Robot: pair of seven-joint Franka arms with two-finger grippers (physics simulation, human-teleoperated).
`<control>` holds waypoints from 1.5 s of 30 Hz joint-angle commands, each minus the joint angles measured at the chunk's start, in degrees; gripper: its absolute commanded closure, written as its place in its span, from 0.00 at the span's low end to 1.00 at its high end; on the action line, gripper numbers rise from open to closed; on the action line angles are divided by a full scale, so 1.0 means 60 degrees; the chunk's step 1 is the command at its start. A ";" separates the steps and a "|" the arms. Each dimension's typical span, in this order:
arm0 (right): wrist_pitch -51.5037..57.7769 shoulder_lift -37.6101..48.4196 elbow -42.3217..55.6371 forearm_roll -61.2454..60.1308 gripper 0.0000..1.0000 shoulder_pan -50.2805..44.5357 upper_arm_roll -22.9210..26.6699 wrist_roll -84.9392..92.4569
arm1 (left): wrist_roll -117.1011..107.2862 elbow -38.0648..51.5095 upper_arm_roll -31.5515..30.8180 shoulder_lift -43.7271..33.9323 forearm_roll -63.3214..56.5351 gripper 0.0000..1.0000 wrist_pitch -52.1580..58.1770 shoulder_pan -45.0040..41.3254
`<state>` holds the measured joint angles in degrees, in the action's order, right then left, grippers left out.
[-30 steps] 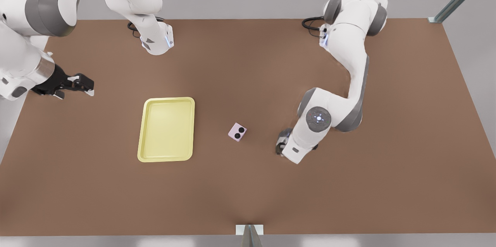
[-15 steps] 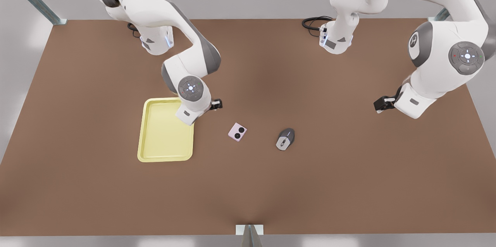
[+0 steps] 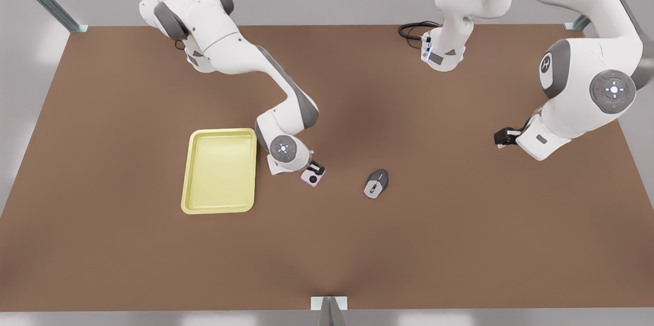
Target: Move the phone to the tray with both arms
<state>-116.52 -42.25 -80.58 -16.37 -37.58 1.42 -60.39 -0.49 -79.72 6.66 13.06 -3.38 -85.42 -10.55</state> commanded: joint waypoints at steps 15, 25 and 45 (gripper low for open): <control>-0.1527 -0.0546 -0.0633 0.1554 0.00 -0.0901 0.0540 -0.2913 | 0.1136 0.0029 0.0091 0.0328 0.0022 0.00 -0.0075 0.0015; -0.1937 -0.0590 -0.0310 0.1571 0.00 -0.0886 0.0511 -0.2986 | 0.1048 0.0029 0.0149 0.0401 0.0051 0.00 -0.0045 0.0001; -0.2538 -0.1308 -0.0032 0.1674 0.00 -0.0798 0.0247 -0.3030 | -0.0138 -0.0059 0.1365 0.0240 0.1252 0.00 0.0101 0.0001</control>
<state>-131.18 -50.13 -80.84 -6.37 -42.36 2.90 -77.84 0.87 -80.10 14.79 14.57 3.72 -84.92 -10.52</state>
